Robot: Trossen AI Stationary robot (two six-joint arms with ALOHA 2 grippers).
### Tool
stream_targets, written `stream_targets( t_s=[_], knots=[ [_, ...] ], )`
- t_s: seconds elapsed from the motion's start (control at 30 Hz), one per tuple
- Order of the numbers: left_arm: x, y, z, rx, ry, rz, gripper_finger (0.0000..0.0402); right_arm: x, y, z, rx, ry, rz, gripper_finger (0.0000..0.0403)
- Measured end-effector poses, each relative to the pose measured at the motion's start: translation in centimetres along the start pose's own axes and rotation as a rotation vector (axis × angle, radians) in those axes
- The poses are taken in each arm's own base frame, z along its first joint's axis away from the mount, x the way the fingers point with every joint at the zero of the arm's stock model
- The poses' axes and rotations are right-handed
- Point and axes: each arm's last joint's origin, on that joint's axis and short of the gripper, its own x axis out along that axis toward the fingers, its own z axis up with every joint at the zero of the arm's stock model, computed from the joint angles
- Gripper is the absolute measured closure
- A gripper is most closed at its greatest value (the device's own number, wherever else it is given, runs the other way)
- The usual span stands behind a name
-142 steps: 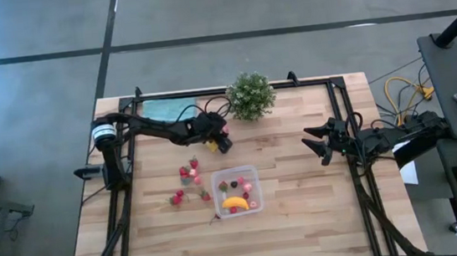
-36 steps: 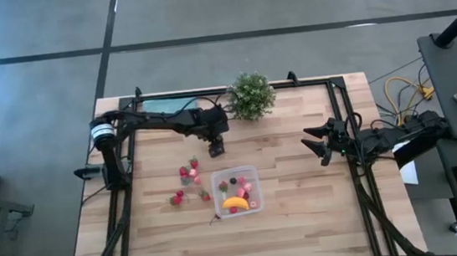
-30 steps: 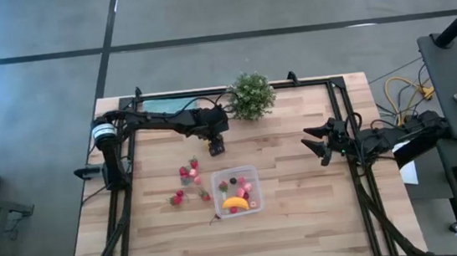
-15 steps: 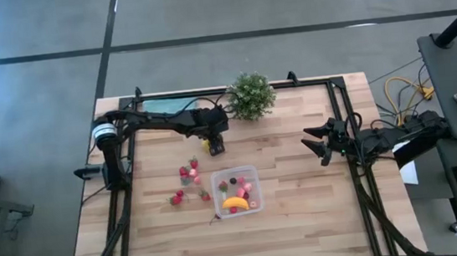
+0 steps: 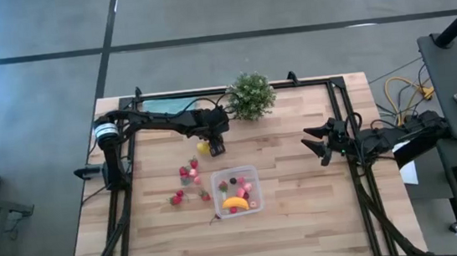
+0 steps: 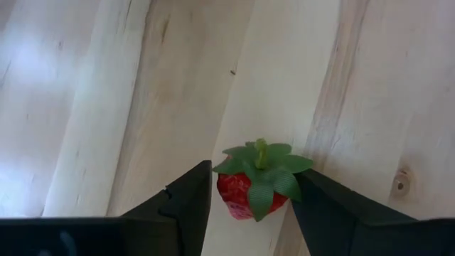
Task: Pick and placing Produce into tupperware
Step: Put the red strawberry into the transparent bin
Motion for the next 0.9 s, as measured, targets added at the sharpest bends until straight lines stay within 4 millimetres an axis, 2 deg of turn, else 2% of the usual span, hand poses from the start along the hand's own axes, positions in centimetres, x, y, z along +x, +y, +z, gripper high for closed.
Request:
stream_targets(
  t_s=[0.27,0.6,0.77,0.9],
  knots=[
    [-0.7,0.0,0.4,0.001,-0.014,-0.002,0.0237,0.0,0.0,0.0,0.0,0.0,0.0,0.0151],
    [-5.5,-0.6,1.4,0.016,-0.145,-0.008,0.0299,0.0,0.0,0.0,0.0,0.0,0.0,0.0153],
    [-5.2,-0.4,1.2,-0.151,-0.122,0.06,0.03,0.0,0.0,0.0,0.0,0.0,0.0,0.0149],
    [-4.2,-0.4,0.6,-0.232,-0.082,0.058,0.0277,0.0,0.0,0.0,0.0,-0.001,0.0,0.0152]
  ],
)
